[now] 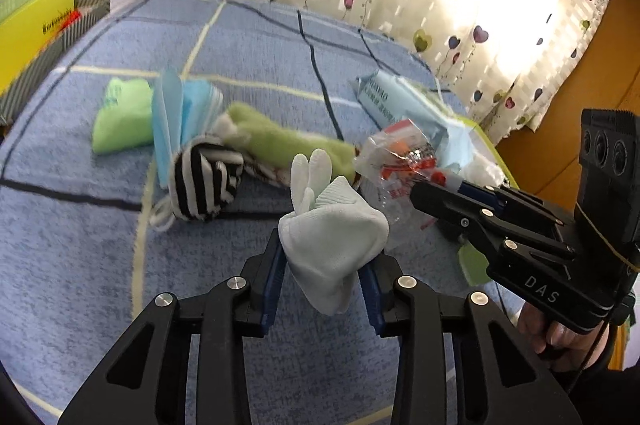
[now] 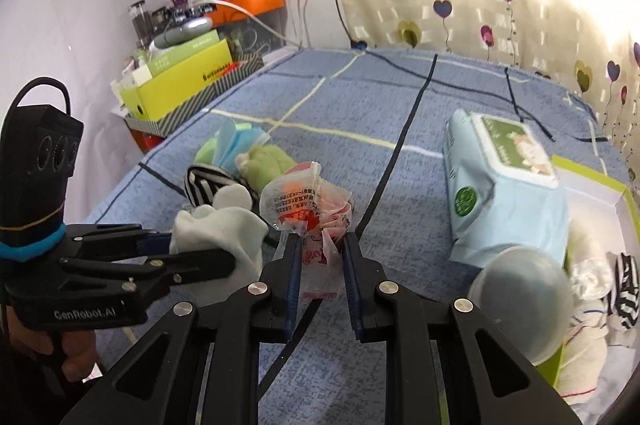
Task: Organize soft objects
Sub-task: 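Carry the white gloves and the candy bag over the box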
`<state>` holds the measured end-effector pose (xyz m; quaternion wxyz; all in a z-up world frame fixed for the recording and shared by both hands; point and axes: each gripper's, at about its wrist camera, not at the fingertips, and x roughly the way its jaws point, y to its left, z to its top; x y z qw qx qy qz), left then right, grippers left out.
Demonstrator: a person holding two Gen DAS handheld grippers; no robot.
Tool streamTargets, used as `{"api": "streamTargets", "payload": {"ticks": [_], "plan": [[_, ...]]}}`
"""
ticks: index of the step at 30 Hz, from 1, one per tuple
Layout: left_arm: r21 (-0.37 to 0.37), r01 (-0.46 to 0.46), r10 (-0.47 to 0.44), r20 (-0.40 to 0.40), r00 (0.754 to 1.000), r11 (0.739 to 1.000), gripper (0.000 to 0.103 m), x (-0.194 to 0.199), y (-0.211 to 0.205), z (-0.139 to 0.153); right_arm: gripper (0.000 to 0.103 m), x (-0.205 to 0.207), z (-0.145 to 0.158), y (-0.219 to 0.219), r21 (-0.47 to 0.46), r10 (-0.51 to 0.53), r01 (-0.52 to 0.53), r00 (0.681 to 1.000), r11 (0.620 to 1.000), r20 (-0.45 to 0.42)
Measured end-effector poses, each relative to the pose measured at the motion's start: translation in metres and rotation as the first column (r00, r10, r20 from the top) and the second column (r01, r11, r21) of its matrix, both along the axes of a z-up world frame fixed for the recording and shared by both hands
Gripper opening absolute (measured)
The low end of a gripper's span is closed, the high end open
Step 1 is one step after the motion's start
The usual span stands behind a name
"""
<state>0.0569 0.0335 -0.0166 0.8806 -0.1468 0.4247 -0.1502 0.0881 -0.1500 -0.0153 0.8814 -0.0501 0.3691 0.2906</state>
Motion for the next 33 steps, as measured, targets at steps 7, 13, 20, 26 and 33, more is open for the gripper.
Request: {"api": "streamTargets", "payload": {"ticks": [7, 13, 20, 26, 33], "plan": [[0.046, 0.001, -0.004, 0.074, 0.997, 0.999, 0.036, 0.004, -0.006, 0.024, 0.019, -0.006, 0.016, -0.012, 0.026, -0.028, 0.027, 0.999, 0.999, 0.045], [0.075, 0.005, -0.012, 0.099, 0.995, 0.997, 0.036, 0.010, -0.018, 0.033, 0.019, -0.011, 0.024, -0.024, 0.036, -0.052, 0.049, 0.996, 0.998, 0.071], [0.086, 0.036, -0.047, 0.126, 0.991, 0.996, 0.036, 0.010, -0.032, 0.042, 0.019, -0.011, 0.030, -0.040, 0.051, -0.083, 0.078, 0.993, 0.996, 0.088], [0.099, 0.014, -0.028, 0.142, 0.989, 0.995, 0.036, 0.013, -0.038, 0.048, 0.019, -0.013, 0.037, -0.056, 0.069, -0.108, 0.100, 0.988, 0.993, 0.109], [0.116, 0.011, -0.028, 0.149, 0.988, 0.993, 0.036, 0.016, -0.050, 0.052, 0.019, -0.014, 0.040, -0.074, 0.082, -0.140, 0.130, 0.983, 0.988, 0.122]]}}
